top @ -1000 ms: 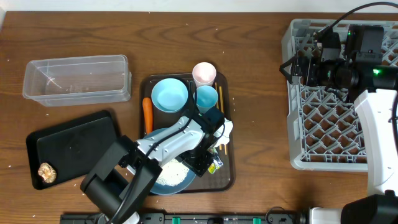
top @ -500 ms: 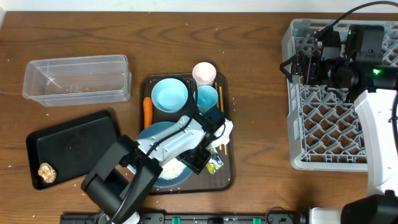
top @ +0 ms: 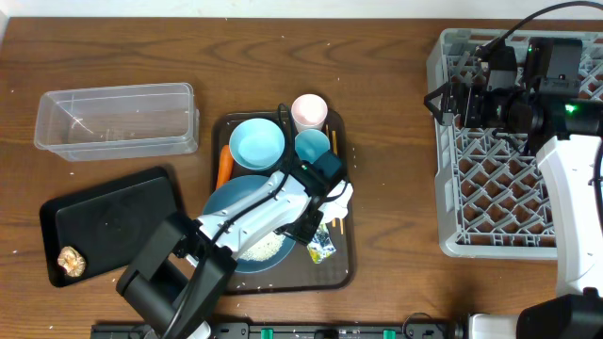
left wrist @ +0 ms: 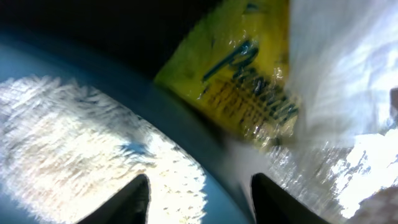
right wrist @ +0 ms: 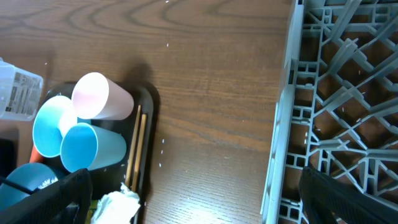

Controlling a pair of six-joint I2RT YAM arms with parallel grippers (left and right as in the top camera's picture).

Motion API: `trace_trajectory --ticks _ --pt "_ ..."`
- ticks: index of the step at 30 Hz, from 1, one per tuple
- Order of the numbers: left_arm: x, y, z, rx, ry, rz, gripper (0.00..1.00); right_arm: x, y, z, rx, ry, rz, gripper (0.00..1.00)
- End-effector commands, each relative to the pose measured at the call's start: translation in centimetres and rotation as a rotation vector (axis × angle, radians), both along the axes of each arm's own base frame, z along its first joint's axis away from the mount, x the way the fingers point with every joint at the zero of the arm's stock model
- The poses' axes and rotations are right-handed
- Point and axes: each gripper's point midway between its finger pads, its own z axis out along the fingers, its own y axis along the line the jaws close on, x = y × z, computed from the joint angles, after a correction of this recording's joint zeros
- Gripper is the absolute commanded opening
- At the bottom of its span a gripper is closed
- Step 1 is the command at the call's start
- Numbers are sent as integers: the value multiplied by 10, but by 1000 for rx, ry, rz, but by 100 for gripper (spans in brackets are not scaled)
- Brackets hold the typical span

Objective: Sort waste into correct bins and load items into the dishwasher rack
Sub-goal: 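Grasp the rim of the blue rice plate with the left gripper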

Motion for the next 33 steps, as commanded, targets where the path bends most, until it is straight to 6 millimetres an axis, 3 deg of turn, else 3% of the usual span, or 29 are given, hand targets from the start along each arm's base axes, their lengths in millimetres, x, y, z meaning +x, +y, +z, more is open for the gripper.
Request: trace_trajectory --ticks 1,10,12,13,14,26,33 --pt "-5 15 -8 40 -19 43 44 3 3 7 -3 -22 11 99" --pt "-9 16 -16 34 -14 46 39 2 3 7 -3 -17 12 99" --pt "-9 17 -19 31 -18 47 24 2 3 6 -2 -16 12 99" --pt "-9 17 -20 31 -18 47 11 2 3 6 -2 -15 12 99" --pt "-10 17 -20 31 -17 47 6 1 3 6 -2 -14 12 99" --pt "-10 18 -19 36 -13 47 6 2 3 7 -3 -17 11 99" --pt "-5 13 10 48 0 47 6 5 3 9 -4 -34 12 99"
